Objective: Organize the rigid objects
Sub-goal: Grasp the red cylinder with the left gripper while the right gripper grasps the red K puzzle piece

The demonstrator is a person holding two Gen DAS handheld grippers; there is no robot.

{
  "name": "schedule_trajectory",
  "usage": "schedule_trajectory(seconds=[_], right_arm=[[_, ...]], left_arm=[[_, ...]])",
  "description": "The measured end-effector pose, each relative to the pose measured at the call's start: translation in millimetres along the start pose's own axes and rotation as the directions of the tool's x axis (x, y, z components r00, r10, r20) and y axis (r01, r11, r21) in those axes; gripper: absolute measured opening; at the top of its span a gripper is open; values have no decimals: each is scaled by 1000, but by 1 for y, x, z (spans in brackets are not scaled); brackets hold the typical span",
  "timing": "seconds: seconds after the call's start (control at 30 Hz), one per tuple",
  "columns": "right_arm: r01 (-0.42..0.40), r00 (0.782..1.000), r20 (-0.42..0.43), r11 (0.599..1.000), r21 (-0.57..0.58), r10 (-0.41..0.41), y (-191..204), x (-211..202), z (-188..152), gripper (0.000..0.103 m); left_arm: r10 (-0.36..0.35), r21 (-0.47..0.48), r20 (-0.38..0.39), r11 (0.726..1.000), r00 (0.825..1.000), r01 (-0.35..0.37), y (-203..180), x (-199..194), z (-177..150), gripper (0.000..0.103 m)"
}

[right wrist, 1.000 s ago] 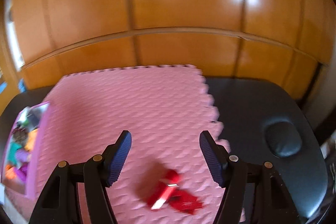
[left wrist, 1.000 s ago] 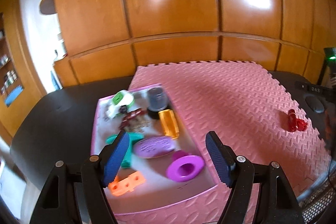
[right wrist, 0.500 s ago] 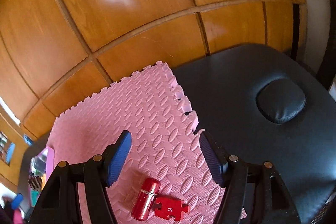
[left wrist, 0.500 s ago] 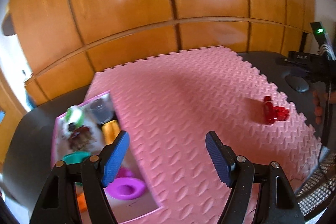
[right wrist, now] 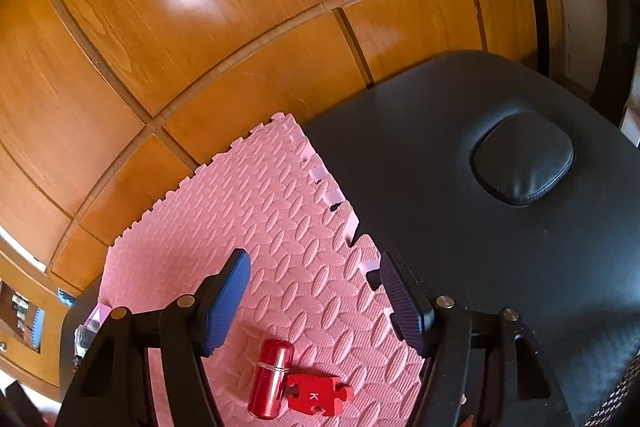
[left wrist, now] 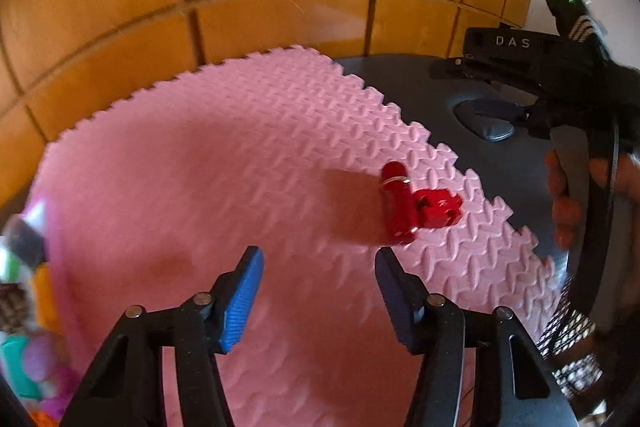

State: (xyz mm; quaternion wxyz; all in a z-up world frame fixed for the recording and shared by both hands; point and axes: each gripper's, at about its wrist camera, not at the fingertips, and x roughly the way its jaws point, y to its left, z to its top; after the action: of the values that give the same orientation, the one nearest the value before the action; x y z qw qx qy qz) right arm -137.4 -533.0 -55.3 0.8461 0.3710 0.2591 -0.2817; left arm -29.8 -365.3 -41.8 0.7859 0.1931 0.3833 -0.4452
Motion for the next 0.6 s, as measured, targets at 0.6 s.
schedule_trajectory(seconds=[0.6], right_arm=[[-21, 999, -31, 1000, 13, 22, 1, 8, 0, 68]], left_arm=[[-94, -27, -102, 995, 990, 92, -29, 84, 42, 39]])
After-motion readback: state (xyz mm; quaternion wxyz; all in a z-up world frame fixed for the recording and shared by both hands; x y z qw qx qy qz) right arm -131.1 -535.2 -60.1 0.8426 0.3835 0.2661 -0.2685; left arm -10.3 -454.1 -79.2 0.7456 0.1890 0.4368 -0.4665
